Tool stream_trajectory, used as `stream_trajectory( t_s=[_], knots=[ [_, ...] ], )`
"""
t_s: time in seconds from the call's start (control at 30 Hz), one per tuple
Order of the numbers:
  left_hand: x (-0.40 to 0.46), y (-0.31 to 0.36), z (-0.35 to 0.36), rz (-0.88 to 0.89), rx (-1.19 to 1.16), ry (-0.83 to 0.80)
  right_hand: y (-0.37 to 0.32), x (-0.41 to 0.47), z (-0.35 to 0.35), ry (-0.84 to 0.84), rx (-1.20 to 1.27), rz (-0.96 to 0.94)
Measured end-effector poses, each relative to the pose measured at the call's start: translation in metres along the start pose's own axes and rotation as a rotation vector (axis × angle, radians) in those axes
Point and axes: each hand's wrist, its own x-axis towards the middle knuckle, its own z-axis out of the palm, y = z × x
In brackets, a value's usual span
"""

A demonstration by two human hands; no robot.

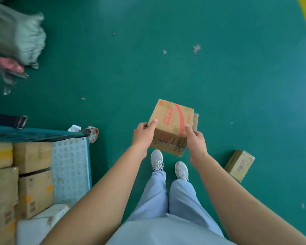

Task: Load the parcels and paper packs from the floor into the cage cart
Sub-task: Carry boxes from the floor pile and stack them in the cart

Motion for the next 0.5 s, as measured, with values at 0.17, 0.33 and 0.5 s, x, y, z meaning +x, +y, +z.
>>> stream_trajectory(
  t_s=[0.17, 0.33, 0.5],
  knots=[
    [-0.078, -0.004, -0.056, 0.021, -0.28, 0.115, -0.021, -0.065, 0.011, -0.164, -0.075, -0.113],
    [-0.143, -0.035, -0.087, 0.011, -0.485, 0.172, -0.024, -0.119, 0.015, -0.347, -0.158, -0.199],
    [-0.203, -0.077, -0.107, 0.018, -0.697, 0.326, -0.014, -0.161, 0.024, -0.554, -0.322, -0.307]
  ],
)
